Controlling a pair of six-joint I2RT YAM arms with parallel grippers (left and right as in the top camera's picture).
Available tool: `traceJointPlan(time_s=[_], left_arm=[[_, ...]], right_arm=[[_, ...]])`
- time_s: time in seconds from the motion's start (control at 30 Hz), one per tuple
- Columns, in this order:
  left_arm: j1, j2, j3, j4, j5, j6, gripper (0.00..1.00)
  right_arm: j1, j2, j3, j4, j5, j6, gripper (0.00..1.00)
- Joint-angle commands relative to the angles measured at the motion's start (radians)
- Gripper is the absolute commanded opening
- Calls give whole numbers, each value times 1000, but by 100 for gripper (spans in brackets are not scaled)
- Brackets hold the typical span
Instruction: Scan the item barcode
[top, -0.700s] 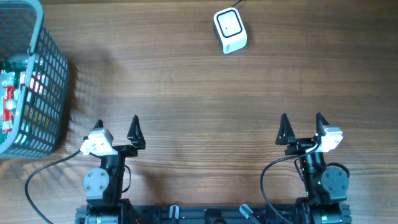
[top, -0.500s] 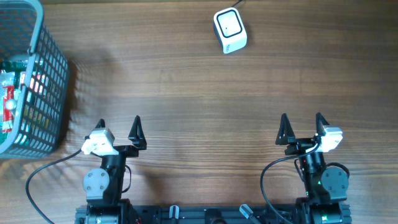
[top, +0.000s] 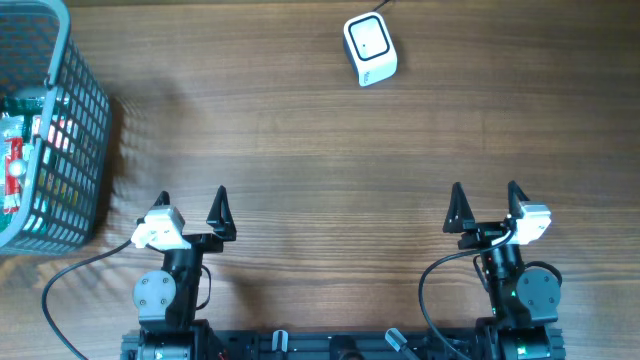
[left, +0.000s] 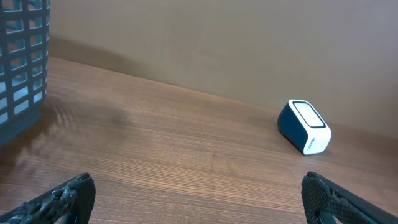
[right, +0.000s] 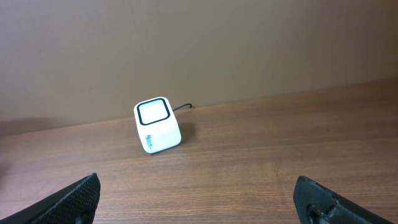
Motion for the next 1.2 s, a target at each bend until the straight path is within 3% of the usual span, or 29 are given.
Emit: traceJointPlan(time_s=[0.0,1.17], left_arm=[[-3,-5,-1,-7,29,13,100],[-3,-5,-1,-7,29,12,100]], right_arm=[[-4,4,-1,4,-14,-7,100],[-4,4,-1,4,-14,-7,100]])
